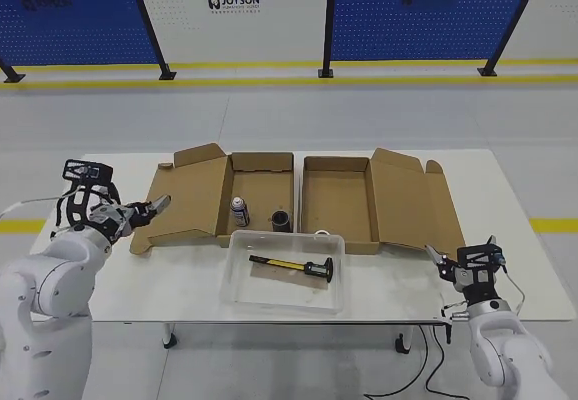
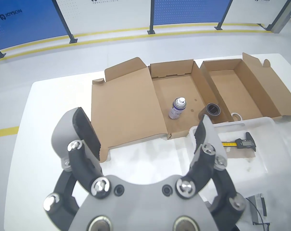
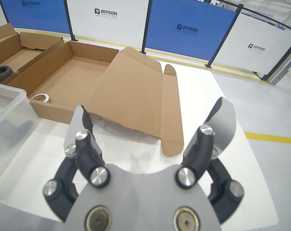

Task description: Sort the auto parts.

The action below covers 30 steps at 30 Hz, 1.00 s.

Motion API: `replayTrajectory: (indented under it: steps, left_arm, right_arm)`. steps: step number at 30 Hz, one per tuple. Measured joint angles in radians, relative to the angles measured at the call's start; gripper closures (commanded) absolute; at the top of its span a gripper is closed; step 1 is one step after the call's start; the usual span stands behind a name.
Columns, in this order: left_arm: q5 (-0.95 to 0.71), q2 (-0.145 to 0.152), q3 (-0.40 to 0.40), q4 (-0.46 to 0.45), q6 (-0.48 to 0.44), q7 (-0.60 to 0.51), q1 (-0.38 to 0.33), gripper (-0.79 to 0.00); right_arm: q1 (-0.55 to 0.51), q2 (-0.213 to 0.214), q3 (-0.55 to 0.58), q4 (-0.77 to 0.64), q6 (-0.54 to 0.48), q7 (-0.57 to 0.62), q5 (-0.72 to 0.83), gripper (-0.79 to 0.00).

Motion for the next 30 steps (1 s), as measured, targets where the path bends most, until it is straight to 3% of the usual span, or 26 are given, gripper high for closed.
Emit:
replayTrajectory:
  steps: [7, 13, 23, 30]
  left_arm:
    - [0.000, 0.000, -0.001, 0.000, -0.001, 0.000, 0.000, -0.785]
    - [0.000, 0.000, -0.001, 0.000, -0.001, 0.000, 0.000, -0.785]
    - [0.000, 0.000, -0.001, 0.000, -0.001, 0.000, 0.000, -0.785]
    - [0.000, 0.000, -0.001, 0.000, -0.001, 0.000, 0.000, -0.785]
  right_arm:
    - [0.011, -0.003, -0.014, -0.033, -0.019, 0.016, 0.015, -0.785]
    - [0.052, -0.002, -0.052, -0.108, -0.096, 0.071, -0.035, -0.785]
    - [0.232, 0.001, -0.196, -0.237, -0.372, 0.358, -0.034, -0.785]
    - [0.397, -0.009, -0.328, -0.222, -0.474, 0.624, 0.067, -0.785]
